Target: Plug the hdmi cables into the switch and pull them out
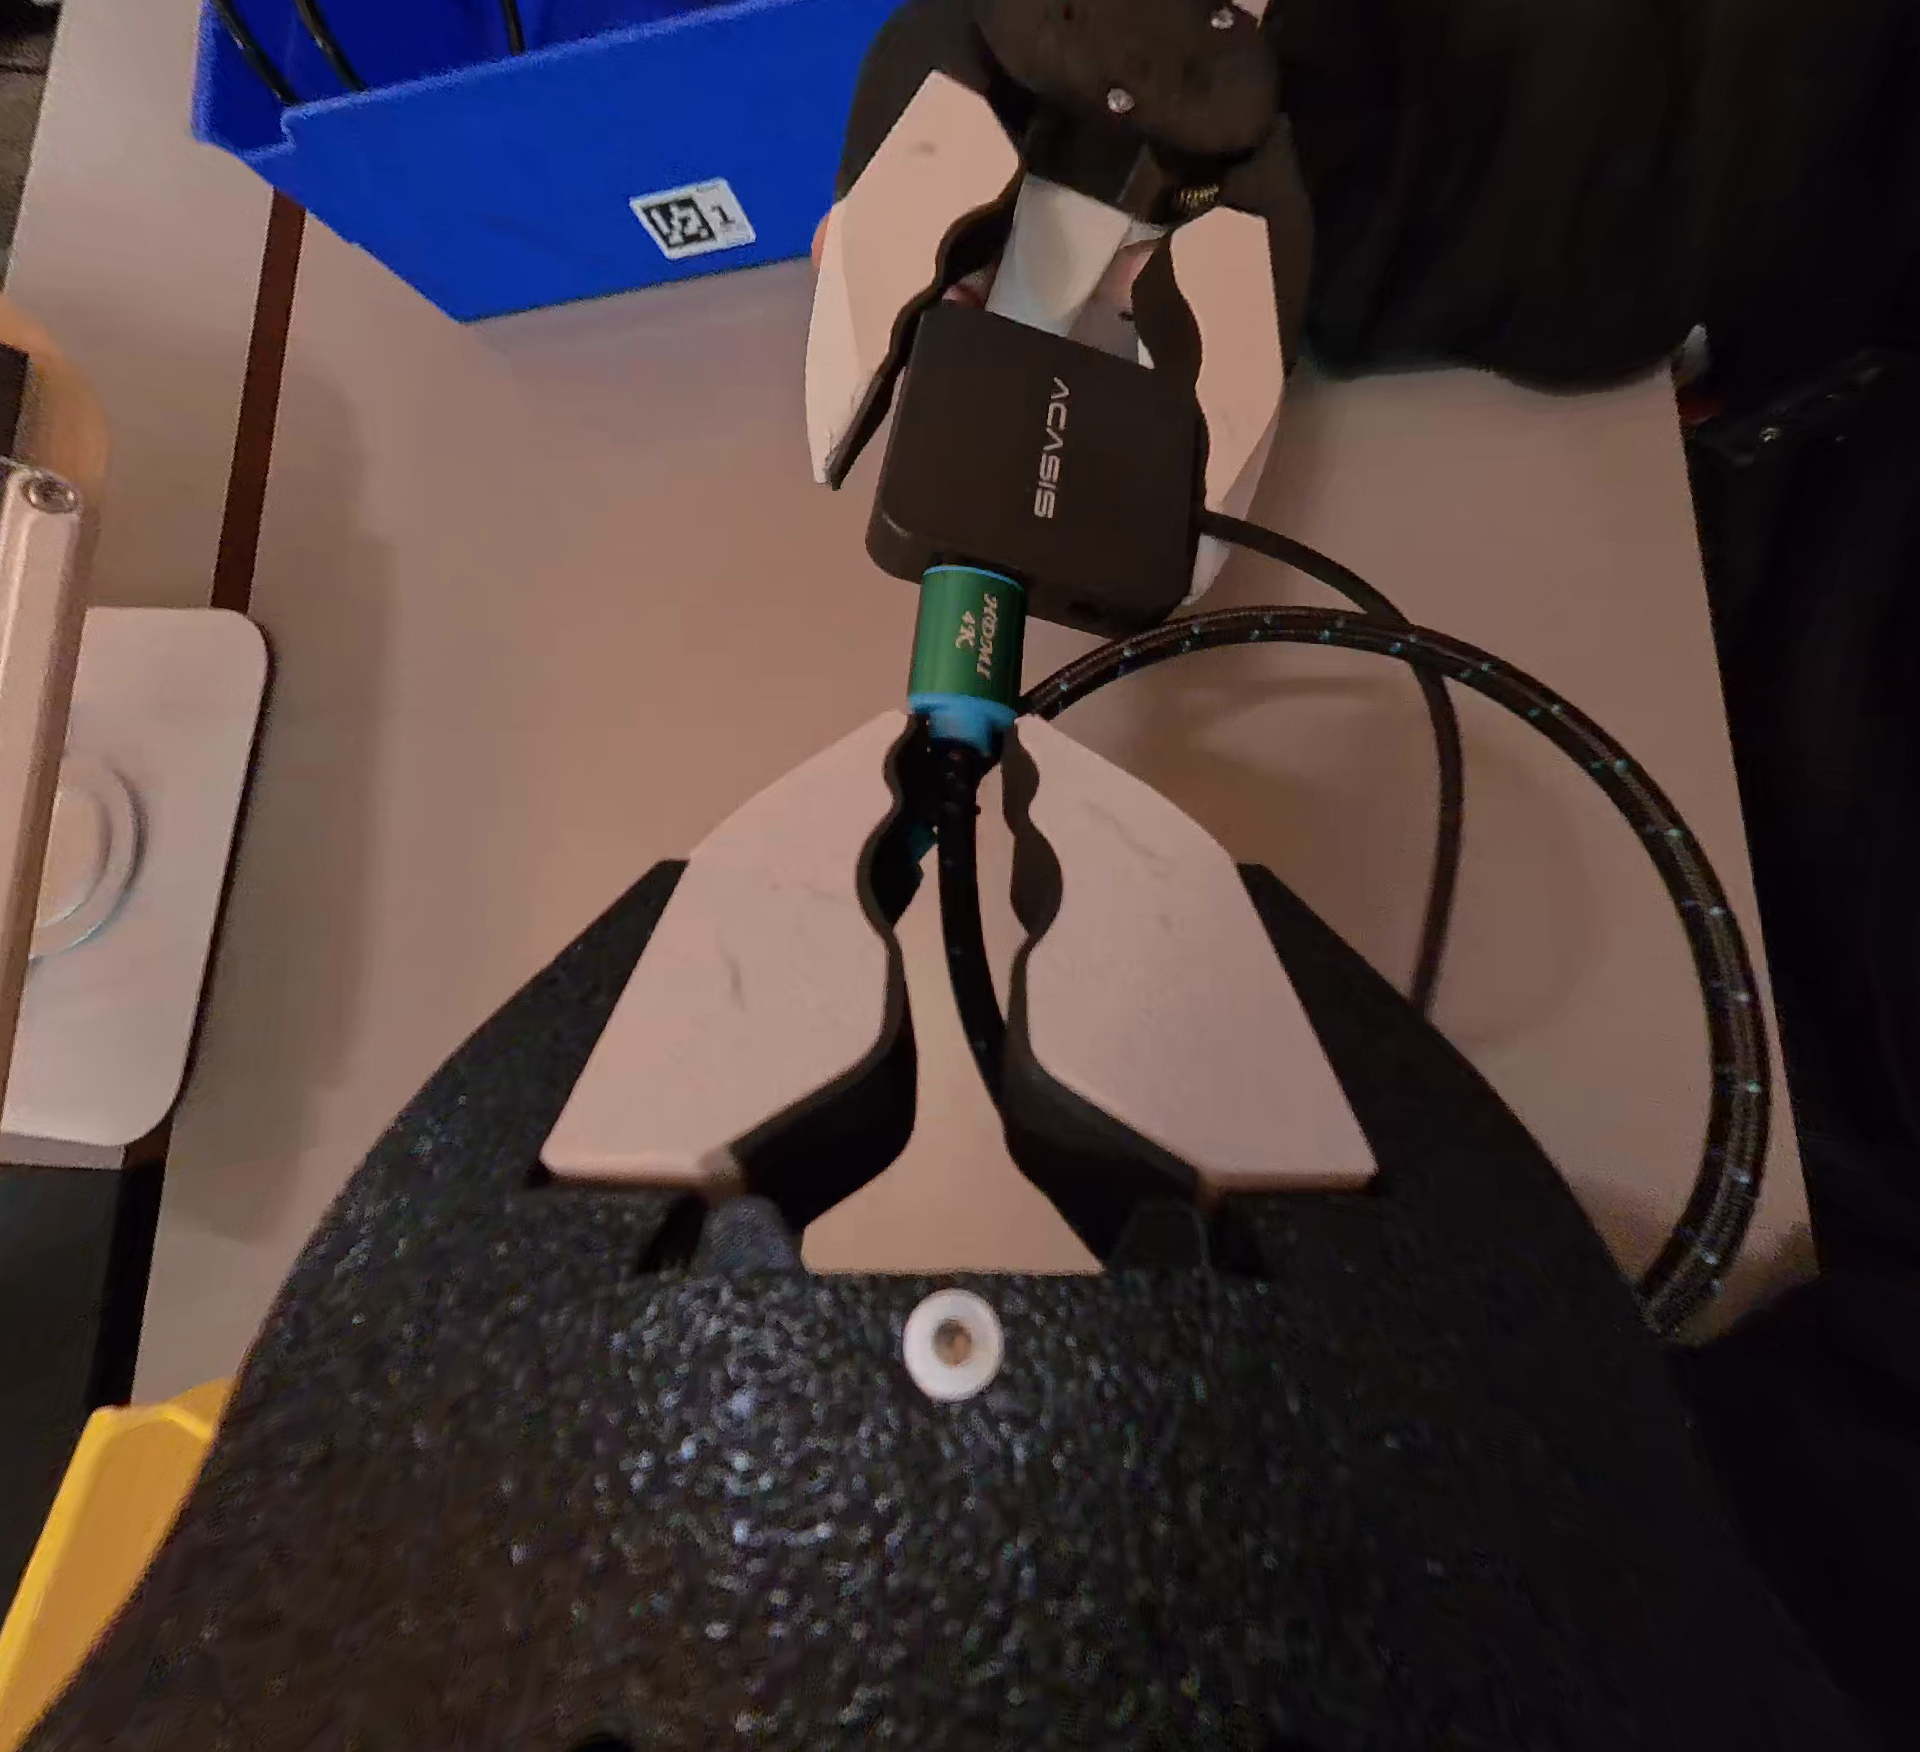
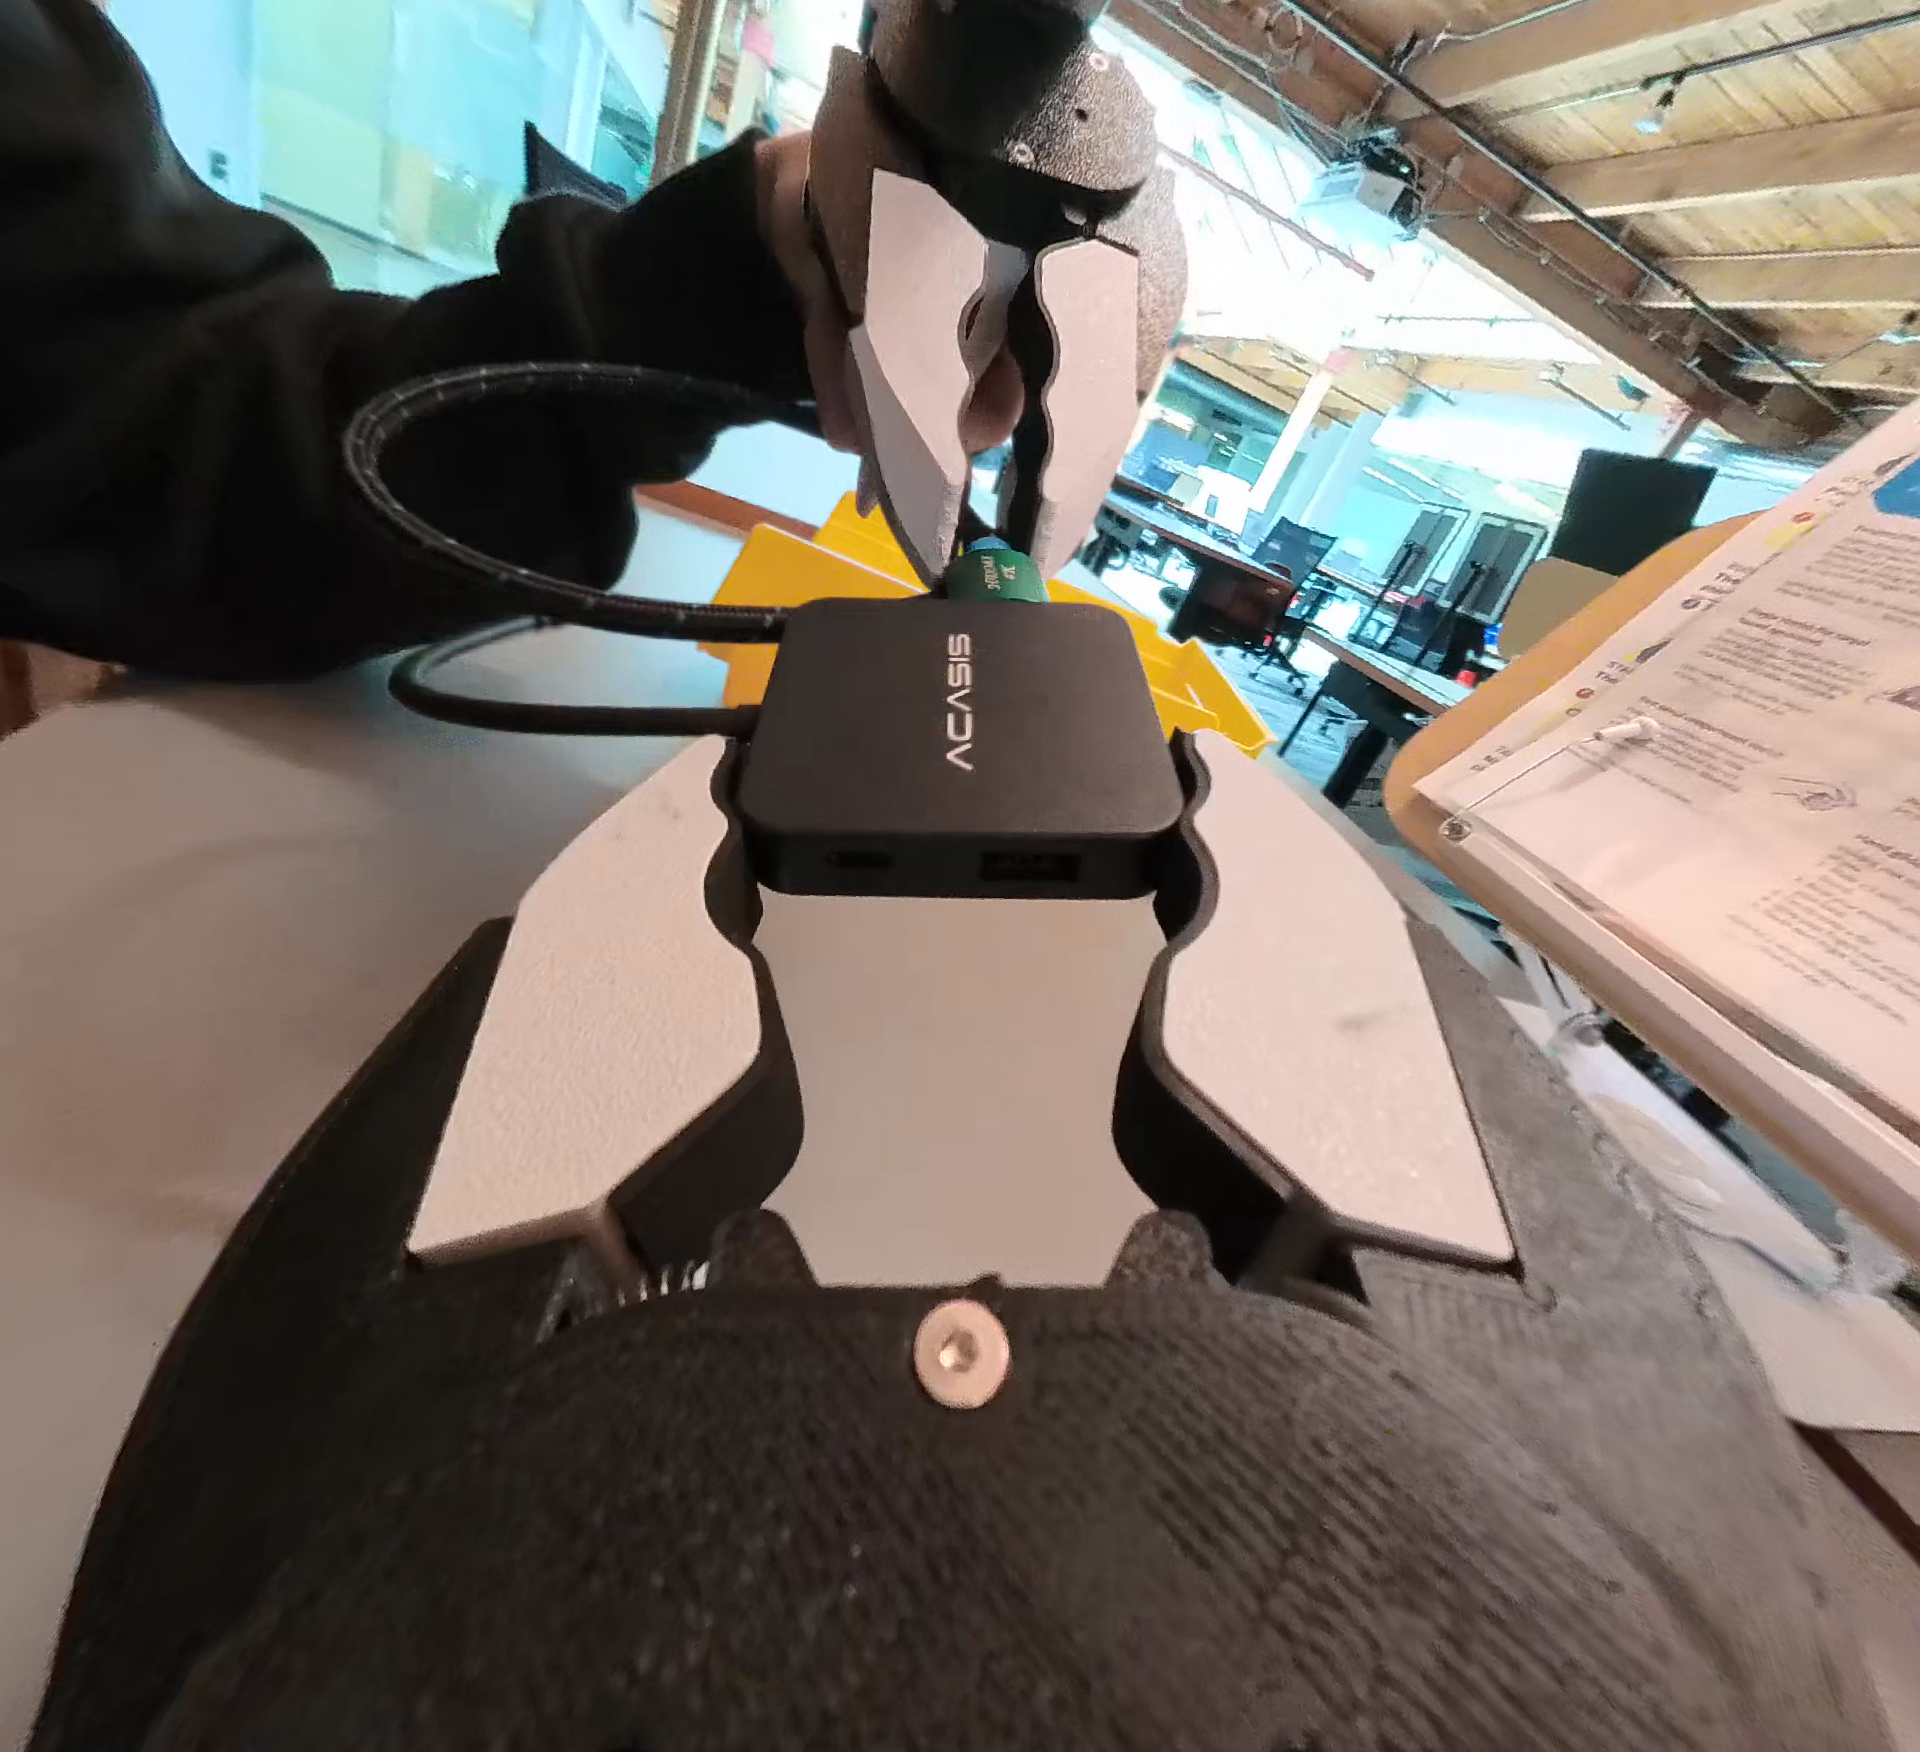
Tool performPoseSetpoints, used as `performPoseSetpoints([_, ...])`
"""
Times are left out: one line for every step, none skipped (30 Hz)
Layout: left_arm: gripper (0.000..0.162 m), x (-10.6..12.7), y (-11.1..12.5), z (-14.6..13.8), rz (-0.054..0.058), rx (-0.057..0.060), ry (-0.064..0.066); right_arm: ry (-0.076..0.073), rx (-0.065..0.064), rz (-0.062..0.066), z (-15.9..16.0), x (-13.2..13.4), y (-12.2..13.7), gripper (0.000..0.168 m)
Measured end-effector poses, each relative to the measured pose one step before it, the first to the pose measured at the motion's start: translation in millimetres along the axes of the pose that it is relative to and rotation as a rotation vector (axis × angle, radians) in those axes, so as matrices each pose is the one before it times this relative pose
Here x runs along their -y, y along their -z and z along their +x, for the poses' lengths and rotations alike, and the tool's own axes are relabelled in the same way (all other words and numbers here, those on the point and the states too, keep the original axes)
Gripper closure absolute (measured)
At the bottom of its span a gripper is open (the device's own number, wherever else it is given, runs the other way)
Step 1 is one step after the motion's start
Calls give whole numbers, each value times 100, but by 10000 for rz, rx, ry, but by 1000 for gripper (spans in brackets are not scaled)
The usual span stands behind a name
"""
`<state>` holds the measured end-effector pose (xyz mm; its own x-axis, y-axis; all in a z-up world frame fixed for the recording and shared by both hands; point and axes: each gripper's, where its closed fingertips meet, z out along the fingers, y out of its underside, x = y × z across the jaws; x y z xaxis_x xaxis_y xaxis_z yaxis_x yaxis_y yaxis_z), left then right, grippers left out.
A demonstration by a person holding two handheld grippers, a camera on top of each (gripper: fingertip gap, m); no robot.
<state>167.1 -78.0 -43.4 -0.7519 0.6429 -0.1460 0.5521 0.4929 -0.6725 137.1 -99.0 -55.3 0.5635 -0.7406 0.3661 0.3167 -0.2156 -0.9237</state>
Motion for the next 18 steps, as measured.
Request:
performPoseSetpoints([150,-12,-13,109,-72,-57,-121,-161,138,-17,-155,1,16,91])
performPoseSetpoints([150,-207,-98,98,-185,-66,-90,-160,121,-70,-178,-199,-43,91])
performPoseSetpoints([150,-266,-159,51,-186,-84,-25,-157,105,-36,-132,-232,-21,91])
performPoseSetpoints([150,-210,-194,51,-87,-132,-9,-181,144,-40,-150,-249,-14,91])
performPoseSetpoints([150,-142,-169,111,25,-206,-42,-184,272,27,-334,-101,28,90])
performPoseSetpoints([150,-78,-98,-4,87,-120,-8,-65,-67,-46,111,-116,-9,90])
performPoseSetpoints([150,-2,-16,-287,96,81,131,206,-270,-74,353,-1,-16,91])
performPoseSetpoints([150,88,69,-227,95,95,103,82,-134,-17,159,83,-29,91])
performPoseSetpoints([150,144,139,30,101,-11,-43,-102,59,155,-70,195,-16,91])
performPoseSetpoints([150,120,139,66,60,6,-44,-62,-4,154,-6,103,-33,91])
performPoseSetpoints([150,-11,58,-30,-84,97,-9,68,-62,-6,50,-98,-81,91])
performPoseSetpoints([150,-160,-34,20,-189,88,-113,12,69,-49,-101,-152,-55,91])
performPoseSetpoints([150,-169,-70,71,-164,40,-168,-3,57,-17,-96,-125,-21,91])
performPoseSetpoints([150,-133,-95,9,-105,25,-55,77,-29,-46,10,-143,-18,91])
performPoseSetpoints([149,-113,-84,-26,-54,-16,25,35,5,-44,-5,-74,-8,91])
performPoseSetpoints([149,-80,-49,-3,6,-44,-2,-10,13,-22,-10,-25,-14,91])
performPoseSetpoints([149,-33,0,-63,58,-15,20,107,-84,-24,77,-8,-25,91])
performPoseSetpoints([148,18,57,-140,95,51,79,221,-171,-47,173,37,-57,91])
